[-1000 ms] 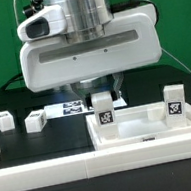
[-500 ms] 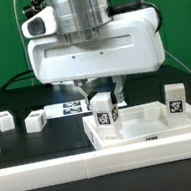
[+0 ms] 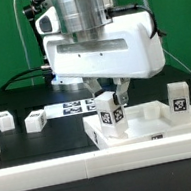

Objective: Assemble square table

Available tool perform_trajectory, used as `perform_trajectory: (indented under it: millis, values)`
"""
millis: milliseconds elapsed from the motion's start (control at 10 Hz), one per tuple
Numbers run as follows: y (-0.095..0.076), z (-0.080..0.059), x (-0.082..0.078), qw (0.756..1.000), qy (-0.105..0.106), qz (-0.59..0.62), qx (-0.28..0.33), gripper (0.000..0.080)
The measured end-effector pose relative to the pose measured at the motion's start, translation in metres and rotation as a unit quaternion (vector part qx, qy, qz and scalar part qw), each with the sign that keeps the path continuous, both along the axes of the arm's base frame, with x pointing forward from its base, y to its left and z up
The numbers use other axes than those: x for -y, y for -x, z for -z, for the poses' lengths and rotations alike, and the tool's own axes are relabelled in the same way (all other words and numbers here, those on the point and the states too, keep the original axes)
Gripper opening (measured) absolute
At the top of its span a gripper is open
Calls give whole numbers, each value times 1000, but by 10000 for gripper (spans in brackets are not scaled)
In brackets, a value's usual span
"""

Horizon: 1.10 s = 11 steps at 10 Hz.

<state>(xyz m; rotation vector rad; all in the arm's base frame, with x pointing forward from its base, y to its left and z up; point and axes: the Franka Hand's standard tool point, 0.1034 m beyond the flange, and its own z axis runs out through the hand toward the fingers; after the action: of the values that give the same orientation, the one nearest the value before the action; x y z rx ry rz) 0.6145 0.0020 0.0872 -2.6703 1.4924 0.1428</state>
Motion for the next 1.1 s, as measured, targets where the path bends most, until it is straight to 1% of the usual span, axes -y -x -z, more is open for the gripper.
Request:
perform_trajectory:
  millis: [300, 500, 800, 1000, 1100]
  values:
    - [0, 0, -3, 996, 3, 87, -10, 291]
    - [0, 0, -5, 988, 1, 151, -17, 291]
    - [0, 1, -7, 971, 2, 236, -28, 291]
    - [-1, 1, -9, 955, 1, 295, -34, 291]
    - [-1, 1, -9, 954, 0, 298, -34, 291]
